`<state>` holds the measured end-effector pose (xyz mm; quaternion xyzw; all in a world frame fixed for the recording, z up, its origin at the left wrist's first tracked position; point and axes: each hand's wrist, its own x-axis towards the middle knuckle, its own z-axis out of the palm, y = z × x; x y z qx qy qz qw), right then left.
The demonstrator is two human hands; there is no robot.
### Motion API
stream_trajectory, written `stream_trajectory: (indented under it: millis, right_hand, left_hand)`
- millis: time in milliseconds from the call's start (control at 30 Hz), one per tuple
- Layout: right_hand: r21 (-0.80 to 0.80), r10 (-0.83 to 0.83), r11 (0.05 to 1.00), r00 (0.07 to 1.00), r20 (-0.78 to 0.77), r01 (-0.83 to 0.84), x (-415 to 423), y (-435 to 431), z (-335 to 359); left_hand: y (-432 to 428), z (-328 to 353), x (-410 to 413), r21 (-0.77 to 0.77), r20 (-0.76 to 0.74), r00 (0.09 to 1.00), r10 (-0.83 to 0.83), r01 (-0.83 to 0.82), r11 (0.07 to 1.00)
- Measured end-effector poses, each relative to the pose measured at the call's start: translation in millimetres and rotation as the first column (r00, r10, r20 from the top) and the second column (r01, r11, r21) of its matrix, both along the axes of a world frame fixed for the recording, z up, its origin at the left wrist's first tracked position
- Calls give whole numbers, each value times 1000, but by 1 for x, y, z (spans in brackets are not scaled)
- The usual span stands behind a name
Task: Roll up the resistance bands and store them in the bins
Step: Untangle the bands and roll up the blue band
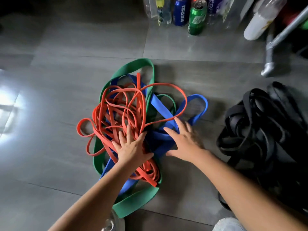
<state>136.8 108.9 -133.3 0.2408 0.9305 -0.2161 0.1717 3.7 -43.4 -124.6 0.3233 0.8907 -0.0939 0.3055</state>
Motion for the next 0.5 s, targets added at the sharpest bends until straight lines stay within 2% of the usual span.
stream_trajectory:
  millis: [100,200,267,333,400,467,500]
  right_hand:
    - [145,14,989,996,-88,-1,-6,-10,4]
    - [141,-37,987,970,-240,73,-16,-21,5]
    - [-4,-71,997,952,-299,73,-25,-30,0]
    - [-171,-136,981,948,-287,89,-35,-41,-1]
    - [-277,-186,954,951,-248,114,-47,-54,-1]
    - [-346,-255,921,949,-183,181,-62,-66,1]
    - [-363,-285,906,948,-141,218,-68,-73,3]
  left_hand:
    - [-7,4,-12,91,3,1000,16,-17,996]
    - [-7,10,-14,249,23,1000,11,-17,968]
    - [-11,14,-14,435,101,995,21,-63,898]
    - [-20,16,-17,625,126,977,170,-211,751]
    - [-29,17,-22,698,78,891,448,-370,613]
    - [-38,17,-31,590,174,694,698,-641,491]
    - [-41,15,-36,512,259,601,756,-749,420]
